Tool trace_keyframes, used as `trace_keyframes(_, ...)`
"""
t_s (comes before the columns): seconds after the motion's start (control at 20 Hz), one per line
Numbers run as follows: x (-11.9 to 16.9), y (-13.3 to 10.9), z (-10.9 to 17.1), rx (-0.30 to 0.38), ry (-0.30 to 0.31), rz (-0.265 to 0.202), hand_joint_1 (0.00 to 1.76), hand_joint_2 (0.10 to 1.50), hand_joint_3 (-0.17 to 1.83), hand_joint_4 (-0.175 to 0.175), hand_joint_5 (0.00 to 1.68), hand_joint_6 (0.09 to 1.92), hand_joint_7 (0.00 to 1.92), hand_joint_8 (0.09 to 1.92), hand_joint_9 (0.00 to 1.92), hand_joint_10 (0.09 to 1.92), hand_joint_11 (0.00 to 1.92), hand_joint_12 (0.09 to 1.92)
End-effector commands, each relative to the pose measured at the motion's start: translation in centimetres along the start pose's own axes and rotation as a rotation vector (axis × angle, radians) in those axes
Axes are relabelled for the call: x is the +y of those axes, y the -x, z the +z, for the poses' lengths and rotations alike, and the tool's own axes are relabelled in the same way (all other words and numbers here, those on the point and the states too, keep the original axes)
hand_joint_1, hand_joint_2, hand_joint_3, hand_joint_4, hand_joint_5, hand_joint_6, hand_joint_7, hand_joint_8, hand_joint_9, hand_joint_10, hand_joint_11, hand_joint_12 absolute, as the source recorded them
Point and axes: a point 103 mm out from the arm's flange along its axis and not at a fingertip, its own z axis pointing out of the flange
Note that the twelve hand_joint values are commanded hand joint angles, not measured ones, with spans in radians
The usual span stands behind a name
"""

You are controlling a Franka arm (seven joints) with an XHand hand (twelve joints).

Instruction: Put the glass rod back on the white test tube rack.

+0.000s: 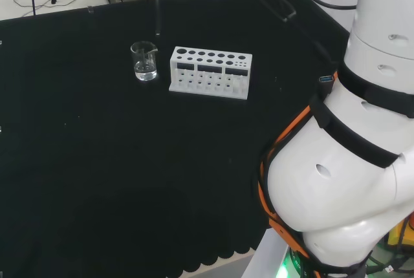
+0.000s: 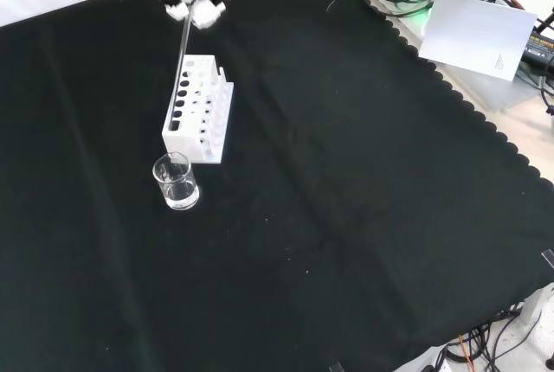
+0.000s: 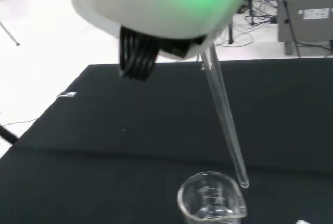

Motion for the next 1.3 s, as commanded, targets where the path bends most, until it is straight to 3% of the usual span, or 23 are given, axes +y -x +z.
trace_keyframes(0.05,-2.0,3.9,-1.4,-0.018,0.018,0.078,1.22,0.42,1.03,-0.175,1.38,0.67,1.64,0.97,1.91,0.65,1.54,1.06)
trace_keyframes(0.6,-6.6,8.8,-3.1,-0.014,0.046,0.183,1.22,0.42,1.03,-0.175,1.38,0.67,1.64,0.97,1.91,0.65,1.54,1.06)
trace_keyframes(0.95,-9.8,10.5,-3.6,-0.011,0.058,0.229,1.23,0.42,1.02,-0.175,1.38,0.67,1.64,0.97,1.91,0.66,1.54,1.06)
trace_keyframes(1.3,-12.1,10.8,-4.2,-0.018,0.066,0.245,1.22,0.42,1.03,-0.175,1.38,0.67,1.64,0.97,1.91,0.66,1.54,1.06)
